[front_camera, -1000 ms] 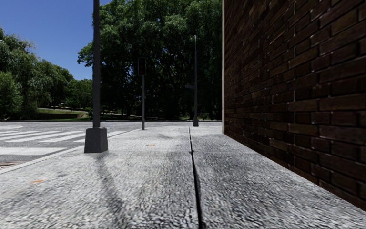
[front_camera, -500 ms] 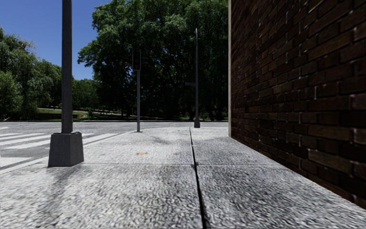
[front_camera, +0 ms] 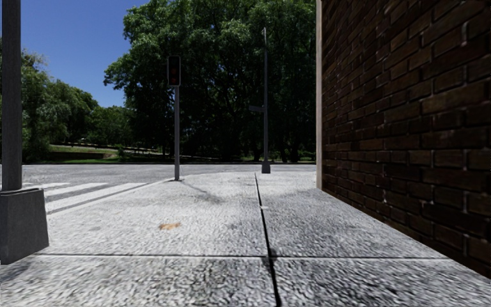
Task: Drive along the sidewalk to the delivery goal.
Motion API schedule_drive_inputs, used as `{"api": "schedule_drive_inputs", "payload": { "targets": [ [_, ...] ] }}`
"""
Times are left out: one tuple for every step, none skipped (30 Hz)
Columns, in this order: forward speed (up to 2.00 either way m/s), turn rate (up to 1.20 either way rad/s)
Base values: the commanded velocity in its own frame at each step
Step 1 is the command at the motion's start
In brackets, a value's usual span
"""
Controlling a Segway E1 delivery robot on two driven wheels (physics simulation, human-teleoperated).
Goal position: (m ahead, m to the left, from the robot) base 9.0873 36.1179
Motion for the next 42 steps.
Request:
{"api": "schedule_drive_inputs", "payload": {
  "targets": [
    [2.00,0.00],
    [2.00,0.00],
    [2.00,0.00],
    [2.00,0.00],
    [2.00,0.00],
    [2.00,0.00],
    [2.00,0.00],
    [2.00,0.08],
    [2.00,0.23],
    [2.00,0.32],
    [2.00,0.38],
    [2.00,0.38],
    [2.00,0.42],
    [2.00,0.44],
    [2.00,0.46],
    [2.00,0.46],
    [2.00,0.49],
    [2.00,0.51],
    [2.00,0.54],
    [2.00,0.57],
    [2.00,0.57],
    [2.00,0.60],
    [2.00,0.61],
    [2.00,0.61],
    [2.00,0.61],
    [2.00,0.61],
    [2.00,0.61],
    [2.00,0.65],
    [2.00,0.67],
    [2.00,0.67],
    [2.00,0.67],
    [2.00,0.67],
    [2.00,0.68],
    [2.00,0.68],
    [2.00,0.68],
    [2.00,0.70],
    [2.00,0.70],
    [2.00,0.70],
    [2.00,0.70],
    [2.00,0.70],
    [2.00,0.70],
    [2.00,0.70]
  ]
}}
